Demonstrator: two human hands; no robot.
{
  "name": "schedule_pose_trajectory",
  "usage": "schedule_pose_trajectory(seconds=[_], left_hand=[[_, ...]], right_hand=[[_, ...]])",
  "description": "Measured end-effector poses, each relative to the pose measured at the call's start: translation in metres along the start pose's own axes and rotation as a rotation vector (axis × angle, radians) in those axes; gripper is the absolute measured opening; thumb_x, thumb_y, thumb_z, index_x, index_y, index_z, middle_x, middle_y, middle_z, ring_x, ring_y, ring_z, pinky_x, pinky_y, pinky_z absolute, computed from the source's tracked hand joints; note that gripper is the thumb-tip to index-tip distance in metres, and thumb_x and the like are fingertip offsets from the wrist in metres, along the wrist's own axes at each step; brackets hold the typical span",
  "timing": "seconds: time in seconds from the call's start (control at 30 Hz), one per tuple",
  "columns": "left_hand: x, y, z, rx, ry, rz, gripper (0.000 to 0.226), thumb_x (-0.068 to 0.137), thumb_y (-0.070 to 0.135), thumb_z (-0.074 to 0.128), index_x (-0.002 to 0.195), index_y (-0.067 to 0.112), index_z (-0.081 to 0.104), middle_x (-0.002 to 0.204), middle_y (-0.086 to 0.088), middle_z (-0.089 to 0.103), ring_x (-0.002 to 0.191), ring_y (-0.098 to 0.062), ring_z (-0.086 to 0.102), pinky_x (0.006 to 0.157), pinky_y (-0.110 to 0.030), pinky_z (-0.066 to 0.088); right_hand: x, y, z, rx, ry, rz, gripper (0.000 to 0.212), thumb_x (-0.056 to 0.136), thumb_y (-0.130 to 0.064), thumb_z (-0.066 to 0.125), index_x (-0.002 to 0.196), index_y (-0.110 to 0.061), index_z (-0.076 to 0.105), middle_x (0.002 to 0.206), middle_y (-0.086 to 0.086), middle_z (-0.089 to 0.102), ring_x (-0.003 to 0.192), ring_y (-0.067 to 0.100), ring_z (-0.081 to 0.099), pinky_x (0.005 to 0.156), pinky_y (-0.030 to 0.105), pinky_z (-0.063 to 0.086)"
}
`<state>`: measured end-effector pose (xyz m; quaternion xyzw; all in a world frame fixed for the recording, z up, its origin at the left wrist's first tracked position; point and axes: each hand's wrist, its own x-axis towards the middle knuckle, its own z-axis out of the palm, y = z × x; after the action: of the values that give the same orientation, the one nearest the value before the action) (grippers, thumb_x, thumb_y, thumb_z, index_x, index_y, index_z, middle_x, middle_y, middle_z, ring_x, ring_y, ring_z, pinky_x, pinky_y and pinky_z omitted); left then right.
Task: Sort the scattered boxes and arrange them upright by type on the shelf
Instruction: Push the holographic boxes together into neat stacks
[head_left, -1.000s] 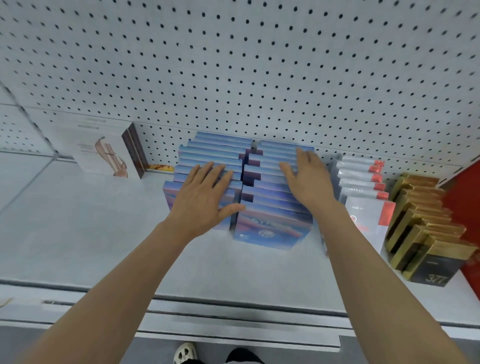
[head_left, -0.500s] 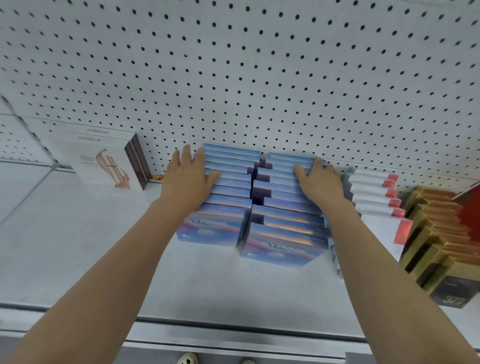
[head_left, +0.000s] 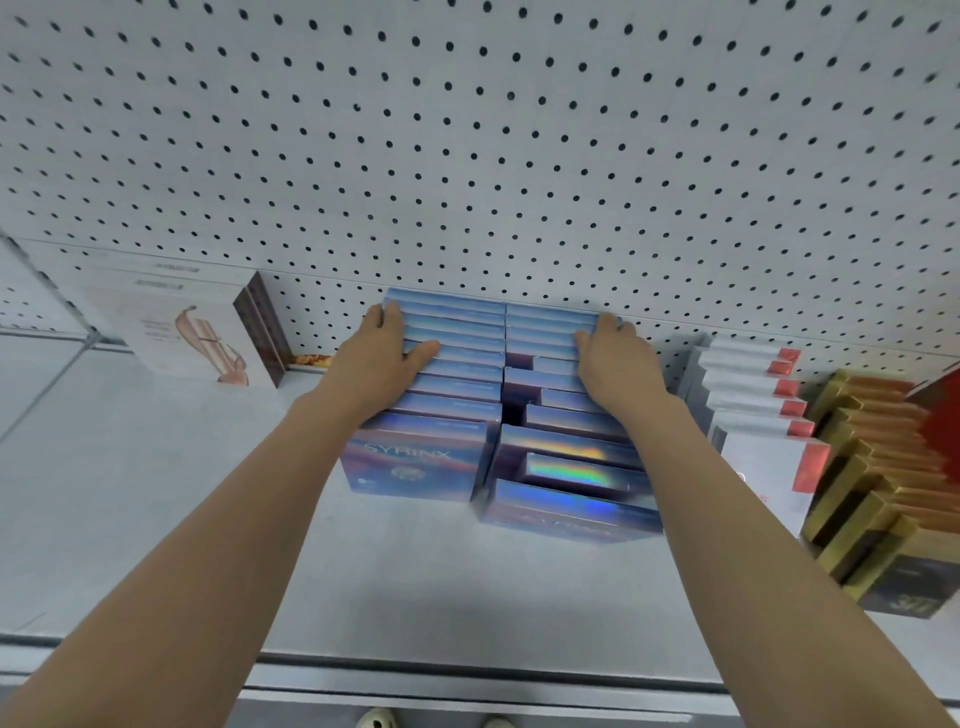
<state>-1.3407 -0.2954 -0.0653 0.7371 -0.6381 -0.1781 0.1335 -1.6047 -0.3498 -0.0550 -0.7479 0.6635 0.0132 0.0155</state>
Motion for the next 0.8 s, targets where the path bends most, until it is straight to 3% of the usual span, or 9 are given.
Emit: schedule_pose_trajectory(seconds=[0.07,0.13,0.23,0.33,0.47,0.57,0.67,0.8], left_hand=[[-0.006,0.004,-0.002,0.111,0.087,0.047,0.078,0.098,0.052,0.038,0.154,0.007,0.009,0.159,-0.019,0.012,0.145,-0.036,0.018,0.116,-0.044,0.023],[-0.02,0.01,-0.002,0.257,0.206,0.098,0.072,0.099,0.052,0.033,0.155,0.011,0.01,0.16,-0.021,0.009,0.146,-0.04,0.01,0.119,-0.048,0.016],[-0.042,0.016,0.005,0.27,0.161,0.032,0.074,0.096,0.062,0.025,0.155,0.021,0.009,0.161,-0.017,0.006,0.146,-0.043,0.009,0.116,-0.053,0.016],[-0.052,0.017,0.013,0.196,0.078,-0.034,0.078,0.094,0.066,0.026,0.155,0.021,0.01,0.161,-0.019,0.004,0.142,-0.044,0.018,0.114,-0.051,0.022],[-0.051,0.019,0.012,0.181,0.122,-0.028,0.079,0.094,0.065,0.031,0.153,0.014,0.018,0.158,-0.022,0.012,0.131,-0.045,0.038,0.105,-0.048,0.036],[-0.052,0.019,0.013,0.198,0.144,-0.039,0.077,0.094,0.065,0.03,0.152,0.015,0.022,0.156,-0.021,0.017,0.126,-0.044,0.043,0.099,-0.047,0.041],[-0.051,0.019,0.013,0.208,0.123,-0.046,0.076,0.094,0.065,0.028,0.152,0.016,0.021,0.157,-0.02,0.015,0.129,-0.043,0.041,0.102,-0.047,0.039],[-0.056,0.012,0.009,0.272,0.209,-0.027,0.075,0.093,0.067,0.02,0.149,0.018,0.031,0.154,-0.017,0.029,0.136,-0.039,0.035,0.111,-0.051,0.03]], right_hand=[[-0.003,0.003,-0.002,0.061,0.021,-0.006,0.034,0.104,-0.02,0.034,0.132,-0.003,0.045,0.135,0.025,0.04,0.115,0.041,0.046,0.084,0.043,0.043],[-0.016,0.009,-0.005,0.131,0.045,0.103,0.054,0.104,-0.044,0.03,0.146,-0.011,0.034,0.148,0.024,0.034,0.129,0.044,0.039,0.102,0.05,0.037],[-0.046,0.014,-0.001,0.135,0.008,0.281,0.069,0.098,-0.063,0.026,0.149,-0.017,0.027,0.149,0.026,0.032,0.133,0.046,0.035,0.106,0.056,0.033],[-0.06,0.011,0.009,0.301,-0.015,0.329,0.069,0.099,-0.059,0.032,0.145,-0.008,0.032,0.139,0.031,0.039,0.125,0.045,0.042,0.101,0.049,0.038],[-0.059,-0.01,0.006,0.496,0.078,0.34,0.057,0.099,-0.043,0.045,0.135,0.001,0.039,0.133,0.026,0.044,0.12,0.041,0.047,0.093,0.043,0.04],[-0.058,-0.016,0.01,0.392,0.055,0.303,0.062,0.102,-0.041,0.036,0.143,0.006,0.03,0.138,0.026,0.042,0.121,0.042,0.046,0.095,0.046,0.041],[-0.056,-0.012,0.013,0.344,0.028,0.256,0.064,0.104,-0.041,0.023,0.153,0.0,0.018,0.146,0.031,0.034,0.124,0.043,0.042,0.097,0.045,0.041],[-0.065,-0.006,0.008,0.329,0.075,0.283,0.072,0.102,-0.056,0.026,0.156,-0.01,0.014,0.14,0.025,0.043,0.125,0.042,0.045,0.099,0.048,0.04]])
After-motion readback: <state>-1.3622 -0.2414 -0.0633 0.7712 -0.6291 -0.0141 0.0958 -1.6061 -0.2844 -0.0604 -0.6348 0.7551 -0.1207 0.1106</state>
